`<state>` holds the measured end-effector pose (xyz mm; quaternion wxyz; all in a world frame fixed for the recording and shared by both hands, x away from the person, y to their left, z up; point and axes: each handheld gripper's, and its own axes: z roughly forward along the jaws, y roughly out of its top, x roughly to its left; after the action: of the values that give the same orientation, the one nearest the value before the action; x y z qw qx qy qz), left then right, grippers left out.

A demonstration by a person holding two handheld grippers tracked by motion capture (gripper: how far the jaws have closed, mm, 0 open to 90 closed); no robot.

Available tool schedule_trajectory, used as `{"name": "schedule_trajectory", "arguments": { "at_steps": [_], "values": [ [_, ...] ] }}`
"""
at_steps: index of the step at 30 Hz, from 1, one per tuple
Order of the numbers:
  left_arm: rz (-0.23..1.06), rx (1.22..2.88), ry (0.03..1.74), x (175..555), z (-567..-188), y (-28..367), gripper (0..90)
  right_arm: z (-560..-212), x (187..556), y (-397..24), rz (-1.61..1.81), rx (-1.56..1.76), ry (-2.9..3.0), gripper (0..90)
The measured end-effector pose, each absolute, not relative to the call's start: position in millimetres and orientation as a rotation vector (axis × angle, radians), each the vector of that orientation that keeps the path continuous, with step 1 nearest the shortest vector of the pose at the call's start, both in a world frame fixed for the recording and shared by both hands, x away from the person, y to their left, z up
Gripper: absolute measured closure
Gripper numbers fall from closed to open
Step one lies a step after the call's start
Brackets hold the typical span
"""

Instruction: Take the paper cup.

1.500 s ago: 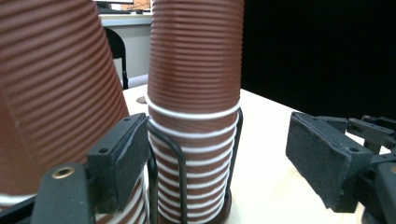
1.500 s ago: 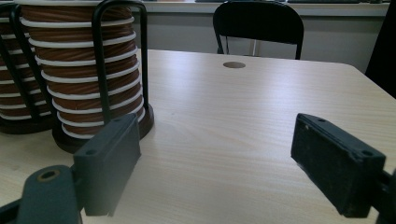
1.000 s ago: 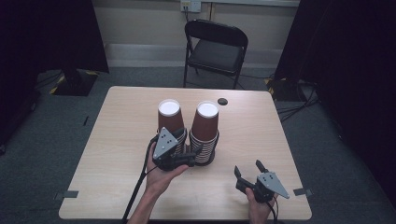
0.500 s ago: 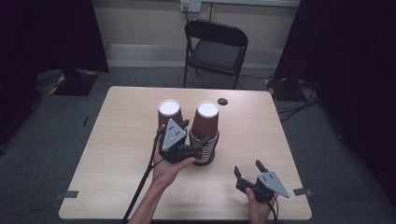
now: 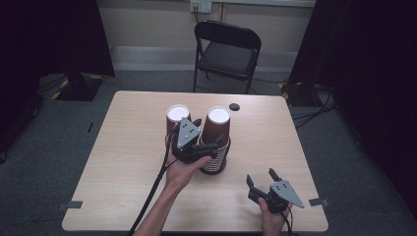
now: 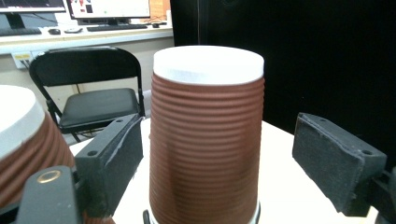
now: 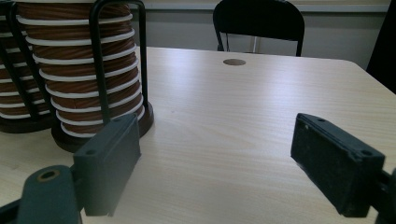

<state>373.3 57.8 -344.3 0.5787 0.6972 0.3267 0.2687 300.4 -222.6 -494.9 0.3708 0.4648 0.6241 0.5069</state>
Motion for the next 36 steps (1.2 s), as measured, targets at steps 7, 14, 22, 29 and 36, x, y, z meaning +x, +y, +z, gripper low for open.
{"name": "schedule_trajectory", "arguments": {
  "at_steps": [7,14,22,29,36],
  "values": [
    [0.663,1.642,0.760,378.0,-338.4,52.9,17.1,-495.0,299.8,-223.3,1.308,1.190,1.594,15.4],
    [0.653,1.628,0.767,383.9,-333.3,47.0,17.5,-495.1,299.7,-222.7,1.306,1.189,1.595,15.6],
    [0.694,1.657,0.776,390.1,-332.3,37.6,17.3,-495.1,299.4,-222.5,1.303,1.185,1.594,15.9],
    [0.720,1.675,0.801,396.5,-332.5,28.2,16.3,-495.1,299.2,-222.3,1.302,1.183,1.593,16.1],
    [0.721,1.714,0.832,405.5,-332.1,21.7,18.3,-495.2,299.1,-222.3,1.307,1.181,1.594,16.1]
  ]
}}
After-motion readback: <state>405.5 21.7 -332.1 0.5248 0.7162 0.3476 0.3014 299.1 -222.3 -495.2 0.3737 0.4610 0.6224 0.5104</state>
